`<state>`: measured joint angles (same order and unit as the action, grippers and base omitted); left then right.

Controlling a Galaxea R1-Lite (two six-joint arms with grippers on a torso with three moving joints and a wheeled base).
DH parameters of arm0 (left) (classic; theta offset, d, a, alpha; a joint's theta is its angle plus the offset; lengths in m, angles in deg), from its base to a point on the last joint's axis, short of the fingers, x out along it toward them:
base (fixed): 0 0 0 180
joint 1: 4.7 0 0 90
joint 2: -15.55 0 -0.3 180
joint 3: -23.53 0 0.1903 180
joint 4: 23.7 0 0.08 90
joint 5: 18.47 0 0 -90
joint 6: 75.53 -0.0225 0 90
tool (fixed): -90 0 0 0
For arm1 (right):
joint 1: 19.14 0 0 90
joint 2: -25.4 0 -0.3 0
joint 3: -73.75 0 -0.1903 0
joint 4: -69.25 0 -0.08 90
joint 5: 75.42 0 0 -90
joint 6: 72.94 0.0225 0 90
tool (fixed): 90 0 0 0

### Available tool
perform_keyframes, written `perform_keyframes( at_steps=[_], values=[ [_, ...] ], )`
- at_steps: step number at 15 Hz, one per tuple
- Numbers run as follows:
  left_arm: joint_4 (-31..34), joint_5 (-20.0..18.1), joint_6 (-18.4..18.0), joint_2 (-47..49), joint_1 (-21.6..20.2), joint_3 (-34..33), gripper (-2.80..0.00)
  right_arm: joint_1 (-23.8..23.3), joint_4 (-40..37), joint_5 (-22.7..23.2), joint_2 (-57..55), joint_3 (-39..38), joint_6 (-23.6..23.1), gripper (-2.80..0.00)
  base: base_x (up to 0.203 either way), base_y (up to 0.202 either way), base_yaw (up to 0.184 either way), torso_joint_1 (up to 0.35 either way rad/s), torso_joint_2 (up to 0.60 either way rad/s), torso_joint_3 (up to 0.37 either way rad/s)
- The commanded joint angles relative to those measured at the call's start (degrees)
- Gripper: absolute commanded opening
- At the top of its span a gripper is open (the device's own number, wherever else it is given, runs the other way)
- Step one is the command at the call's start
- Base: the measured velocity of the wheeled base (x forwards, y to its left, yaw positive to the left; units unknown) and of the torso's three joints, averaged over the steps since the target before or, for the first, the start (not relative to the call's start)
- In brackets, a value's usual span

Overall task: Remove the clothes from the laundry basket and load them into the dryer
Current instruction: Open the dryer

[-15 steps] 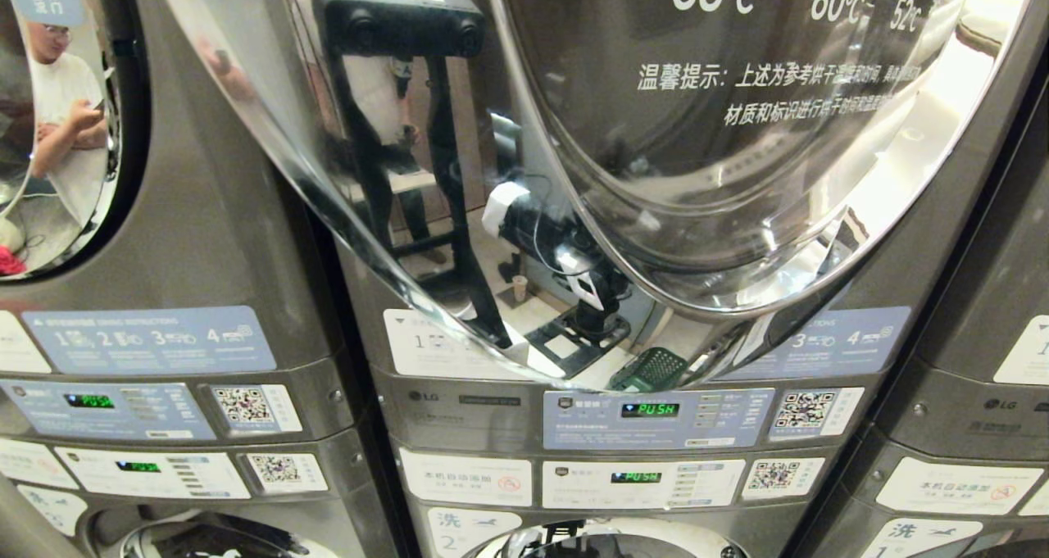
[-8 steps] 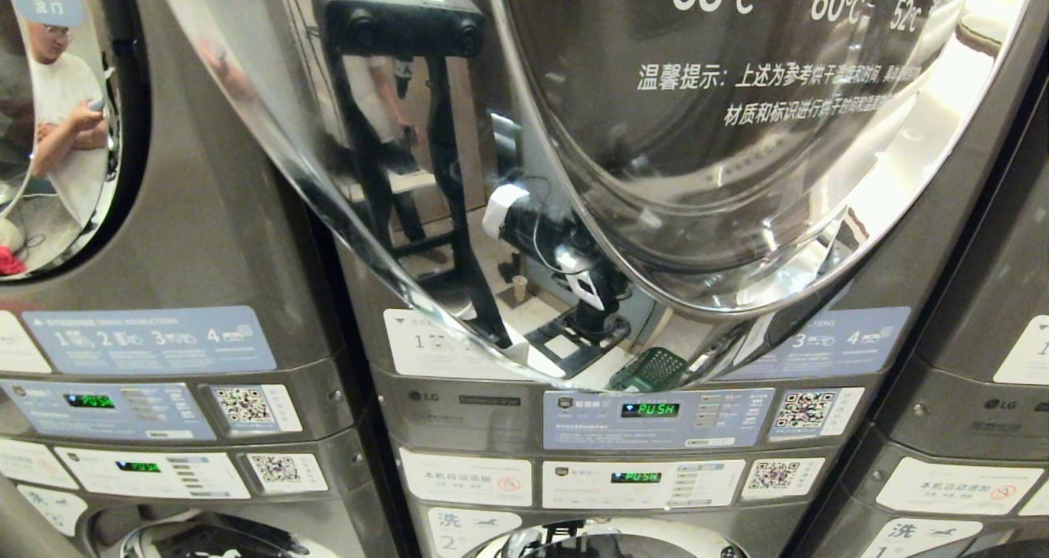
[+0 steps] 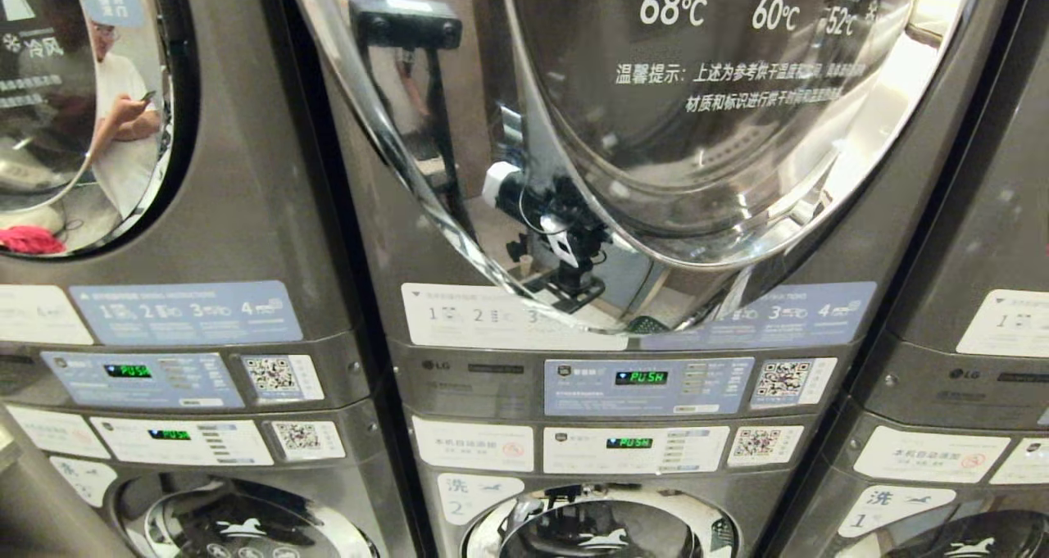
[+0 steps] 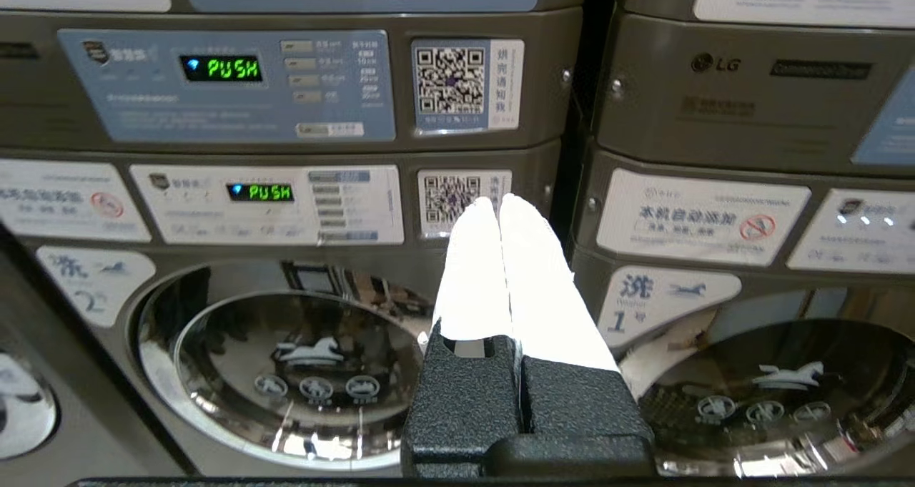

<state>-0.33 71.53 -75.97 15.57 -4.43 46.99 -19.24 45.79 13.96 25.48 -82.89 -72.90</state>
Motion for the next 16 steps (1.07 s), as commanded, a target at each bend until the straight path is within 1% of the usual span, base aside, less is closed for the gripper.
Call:
perform_keyframes(
  at_steps=[1, 9, 16],
  values=[
    [0.0, 0.0, 0.0, 0.0, 0.0, 0.0, -2.8, 0.0, 0.0, 0.0, 0.0, 0.0, 0.0, -2.8, -0.191, 0.0, 0.003, 0.005, 0.0, 0.002],
    [0.1, -0.1, -0.3, 0.0, 0.0, 0.0, -2.8, 0.0, 0.1, 0.1, 0.0, 0.0, 0.0, -2.8, -0.187, 0.0, 0.001, 0.0, 0.0, 0.002],
    [0.1, -0.3, -1.2, 0.0, 0.0, 0.0, -2.8, 0.0, 0.1, 0.1, 0.0, 0.0, 0.0, -2.8, -0.009, 0.0, 0.001, 0.003, 0.0, -0.001]
  ],
)
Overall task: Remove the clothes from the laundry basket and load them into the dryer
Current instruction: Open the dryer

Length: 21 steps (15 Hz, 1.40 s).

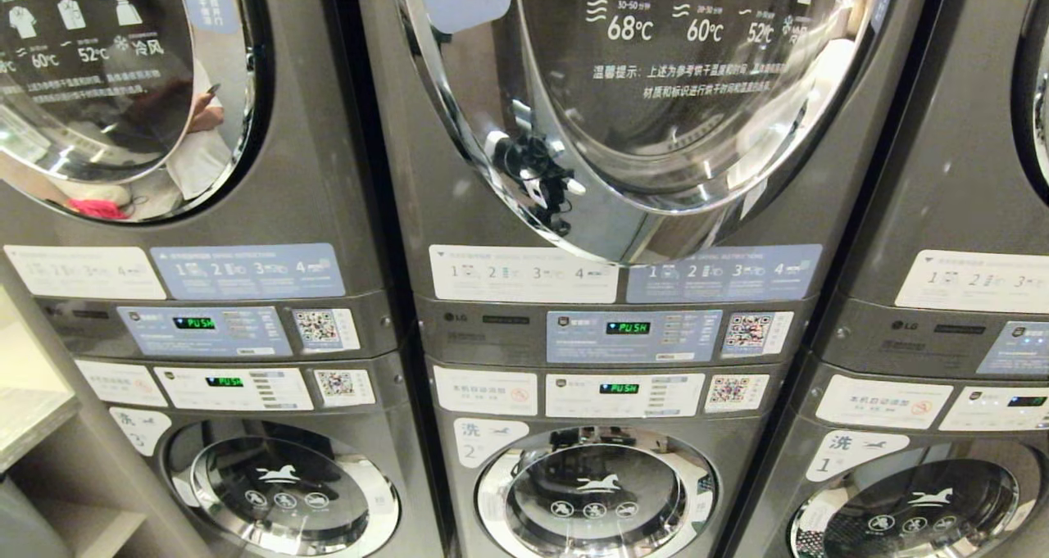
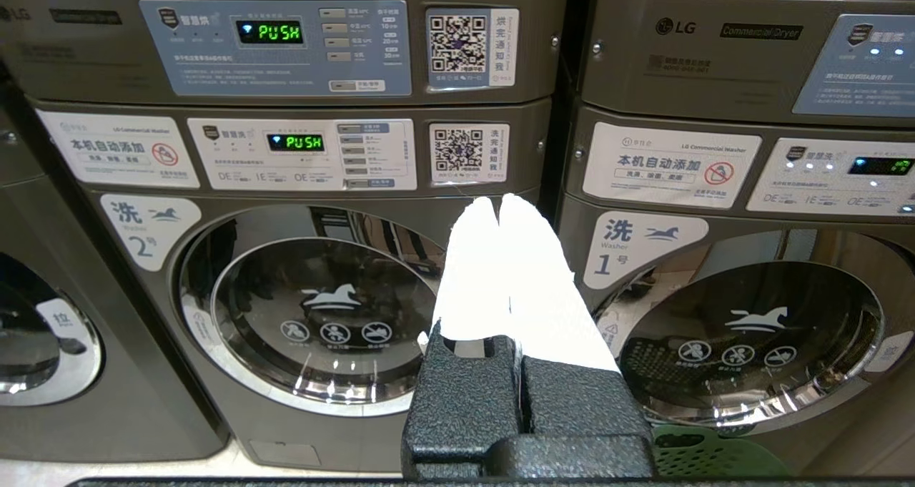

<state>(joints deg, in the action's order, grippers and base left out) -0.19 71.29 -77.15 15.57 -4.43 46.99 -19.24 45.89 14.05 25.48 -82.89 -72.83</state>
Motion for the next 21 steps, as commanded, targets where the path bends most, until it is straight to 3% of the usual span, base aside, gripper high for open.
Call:
perform_keyframes(
  at_steps=[1, 4, 21],
  values=[
    [0.0, 0.0, 0.0, 0.0, 0.0, 0.0, -2.8, 0.0, 0.0, 0.0, 0.0, 0.0, 0.2, -2.8, 0.0, 0.0, 0.0, 0.0, 0.0, 0.0],
    [0.0, 0.0, 0.0, 0.0, 0.0, 0.0, -2.8, 0.0, 0.0, 0.0, 0.0, 0.0, 0.2, -2.8, 0.002, -0.085, 0.004, 0.003, 0.0, 0.001],
    [0.0, -0.1, -0.5, 0.0, 0.0, 0.0, -2.8, 0.0, 0.0, 0.0, 0.0, 0.0, 0.0, -2.8, 0.0, -0.196, 0.002, 0.002, 0.0, 0.002]
  ],
)
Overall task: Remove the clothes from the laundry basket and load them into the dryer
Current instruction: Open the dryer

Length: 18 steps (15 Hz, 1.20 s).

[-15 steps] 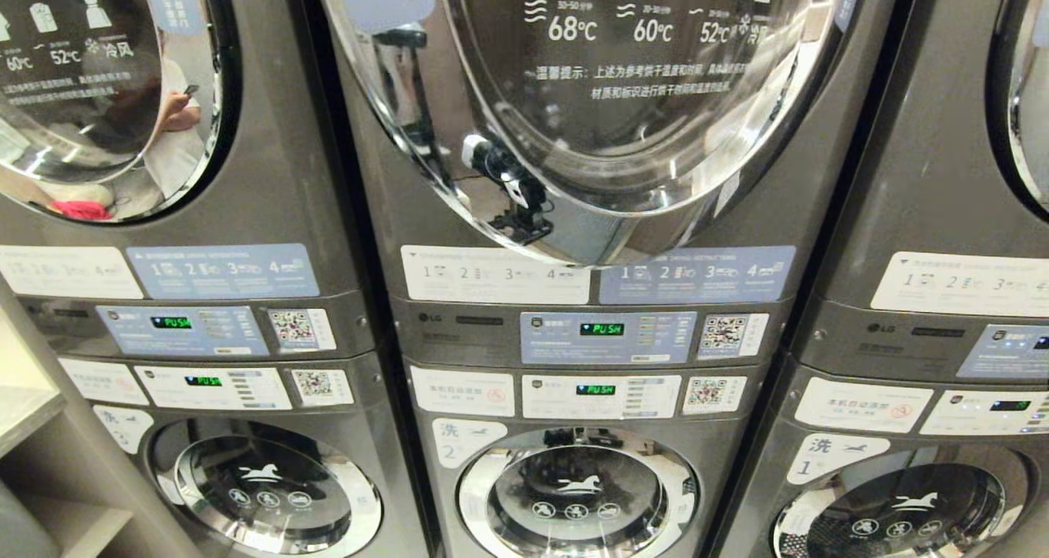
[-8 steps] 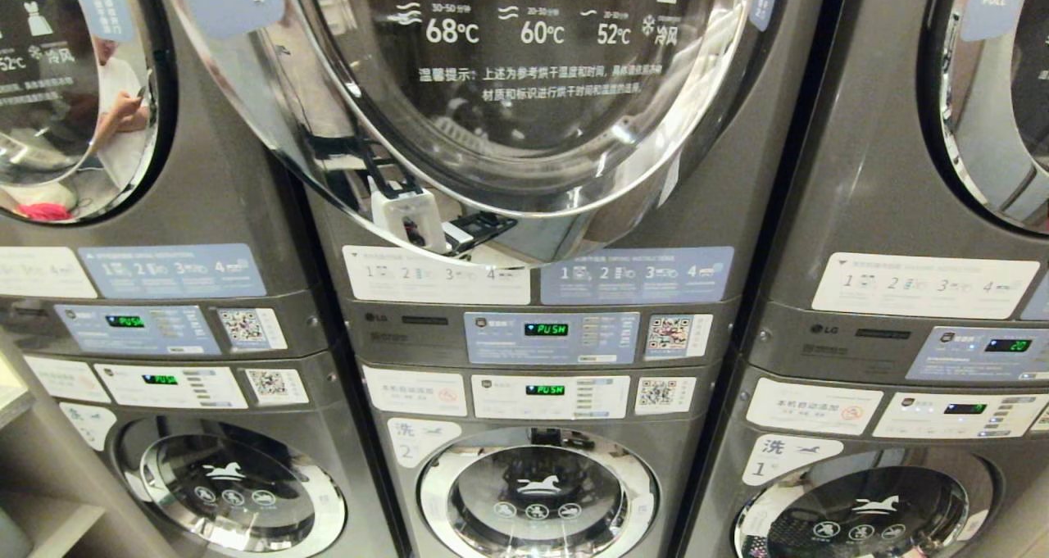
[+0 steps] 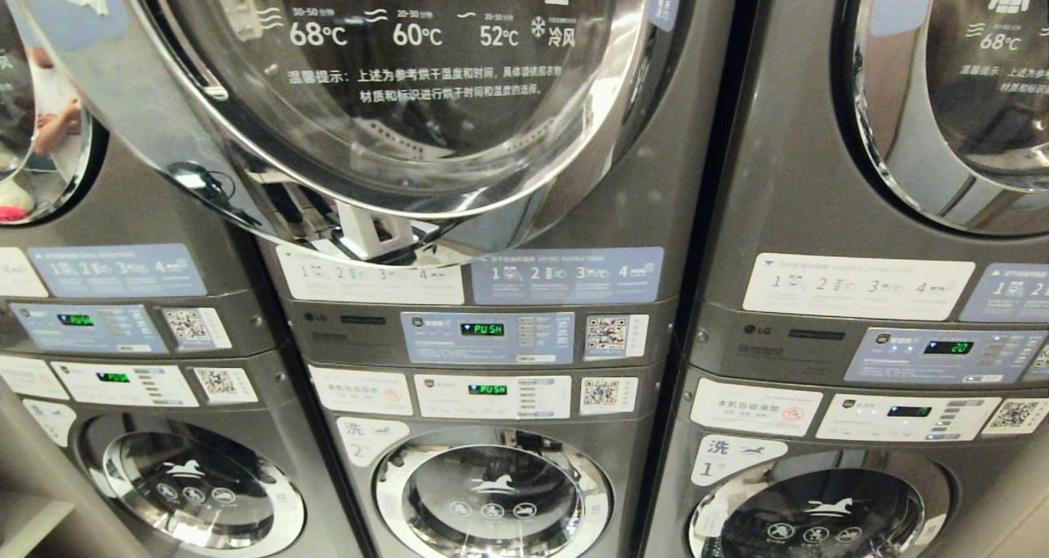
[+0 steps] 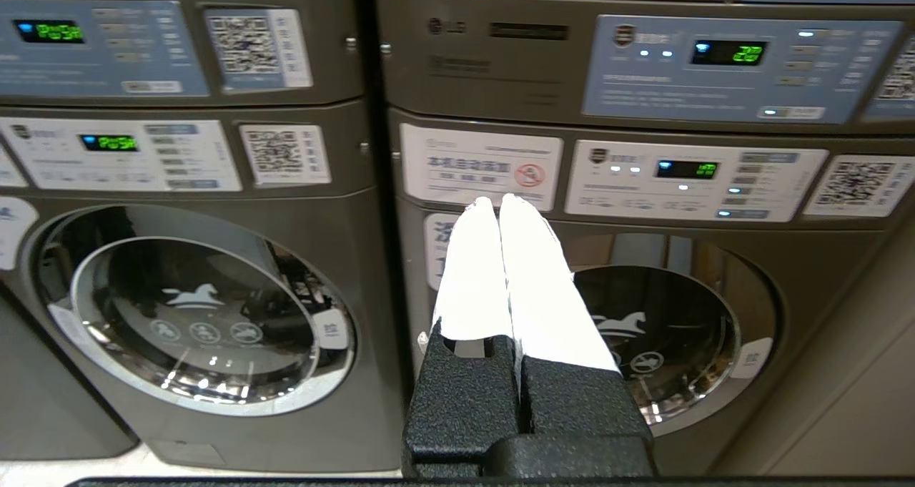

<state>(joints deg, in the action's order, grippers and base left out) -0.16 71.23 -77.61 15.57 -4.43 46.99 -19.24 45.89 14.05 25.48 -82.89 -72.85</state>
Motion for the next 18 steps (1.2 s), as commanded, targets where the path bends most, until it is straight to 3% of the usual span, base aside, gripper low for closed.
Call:
perform_keyframes(
  at_steps=[1, 7, 11, 13, 16, 18],
  values=[
    [0.0, 0.0, -0.3, 0.0, 0.0, 0.0, -2.8, 0.0, 0.0, 0.0, 0.0, 0.0, 0.2, -2.8, 0.0, -0.194, 0.003, 0.003, 0.0, 0.003],
    [-0.1, 0.2, 0.3, 0.0, 0.0, 0.0, -2.8, 0.0, 0.0, 0.0, 0.0, 0.0, 0.2, -2.8, 0.0, -0.179, 0.002, 0.003, 0.0, 0.001],
    [0.3, -0.1, 0.2, 0.0, 0.0, 0.1, -2.8, 0.0, 0.0, 0.0, 0.0, 0.0, 0.4, -2.8, 0.0, -0.018, 0.0, 0.001, 0.0, 0.0],
    [-1.2, -1.4, -1.5, 0.0, 0.1, 1.0, -2.8, 0.0, 0.0, 0.0, 0.0, 0.0, 0.4, -2.8, 0.0, 0.0, 0.0, 0.0, 0.0, 0.0],
    [-1.2, -4.7, 1.2, 4.6, 0.1, 12.6, -2.8, 0.0, 0.0, -0.1, 0.0, 0.0, 0.5, -2.8, 0.0, 0.0, 0.0, 0.0, 0.0, 0.0],
    [-1.4, -1.1, 3.7, 15.0, 0.5, 19.5, -2.8, 0.0, 0.0, 0.0, 0.0, 0.0, 0.5, -2.8, 0.0, 0.0, 0.0, 0.0, 0.0, 0.0]
  ],
)
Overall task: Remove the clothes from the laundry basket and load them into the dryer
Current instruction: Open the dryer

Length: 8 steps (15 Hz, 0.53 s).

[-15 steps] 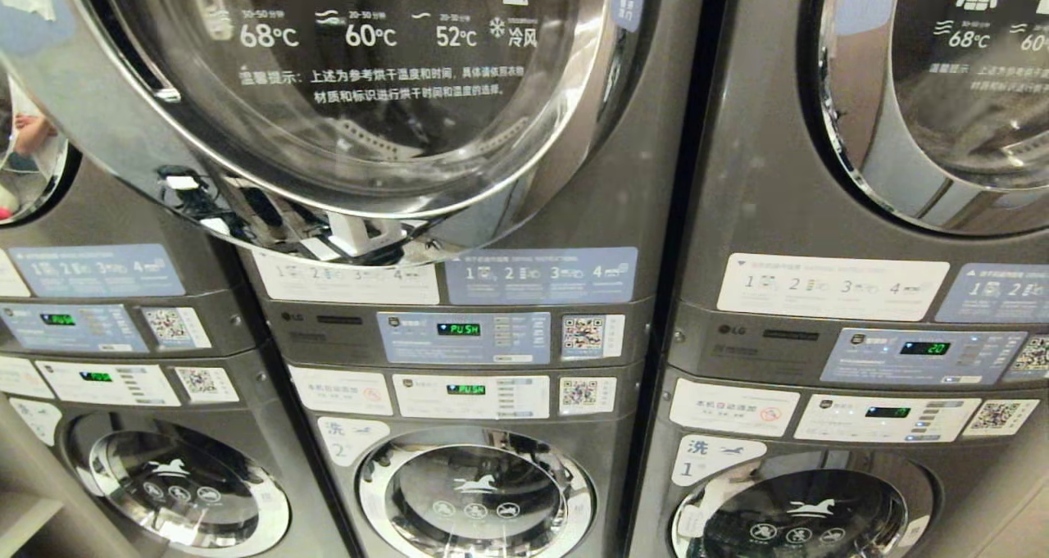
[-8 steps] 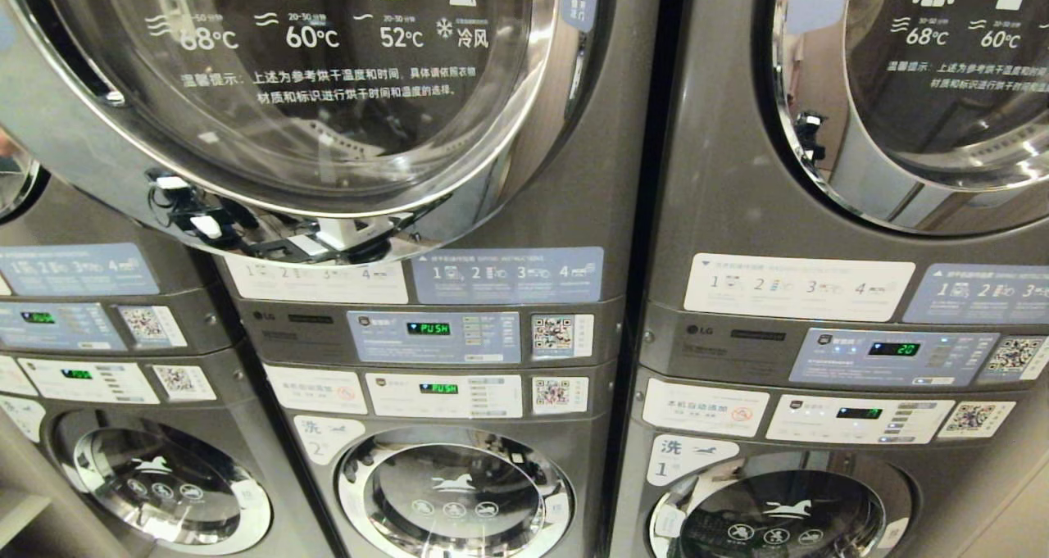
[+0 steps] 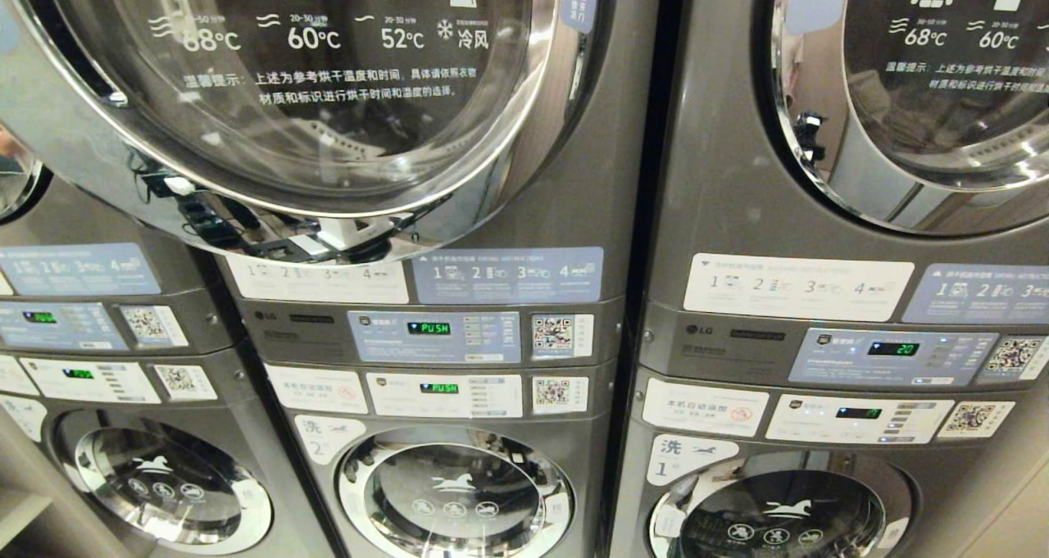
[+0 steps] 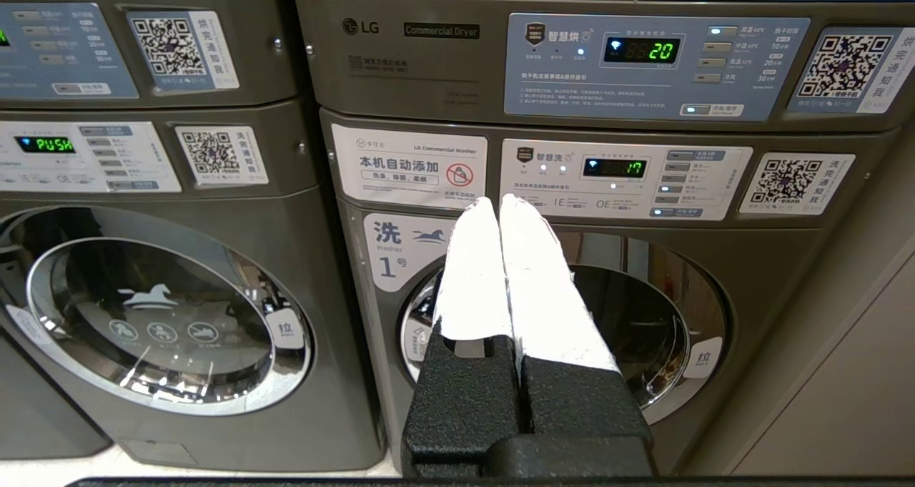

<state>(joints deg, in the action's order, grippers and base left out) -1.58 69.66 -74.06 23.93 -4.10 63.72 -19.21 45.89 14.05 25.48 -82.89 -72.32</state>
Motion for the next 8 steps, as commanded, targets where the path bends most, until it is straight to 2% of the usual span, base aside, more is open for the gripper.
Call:
perform_keyframes(
  at_steps=[1, 3, 5, 6, 7, 8],
  values=[
    [-0.2, 3.9, 2.1, 12.7, 0.2, 6.5, -2.8, 0.0, 0.0, 0.0, -0.1, 0.0, 0.0, -2.8, 0.0, 0.0, 0.0, 0.0, 0.0, 0.0],
    [-1.9, 10.5, 6.6, 25.9, 0.2, 13.5, -2.8, 0.0, 0.0, 0.0, 0.0, 0.0, -0.2, -2.8, 0.0, 0.0, 0.0, 0.0, 0.0, 0.0],
    [-7.0, 14.0, 11.2, 39.1, -1.5, 18.5, -2.8, 0.0, 0.0, 0.0, 0.0, 0.0, -0.3, -2.8, 0.0, 0.0, 0.0, 0.0, 0.0, 0.0],
    [-11.5, 14.0, 13.0, 45.7, -3.7, 20.3, -2.8, 0.0, 0.0, 0.0, 0.0, 0.1, -0.3, -2.8, 0.0, 0.0, 0.0, 0.0, 0.0, 0.0],
    [-17.0, 11.7, 14.8, 51.5, -7.1, 21.6, -2.8, 0.0, 0.0, 0.0, 0.0, 0.0, -0.3, -2.8, 0.0, 0.0, 0.0, 0.0, 0.0, 0.0],
    [-22.6, 6.9, 16.2, 56.0, -12.3, 22.6, -2.8, 0.0, 0.0, 0.0, 0.0, 0.0, -0.3, -2.8, 0.0, 0.0, 0.0, 0.0, 0.0, 0.0]
  ],
)
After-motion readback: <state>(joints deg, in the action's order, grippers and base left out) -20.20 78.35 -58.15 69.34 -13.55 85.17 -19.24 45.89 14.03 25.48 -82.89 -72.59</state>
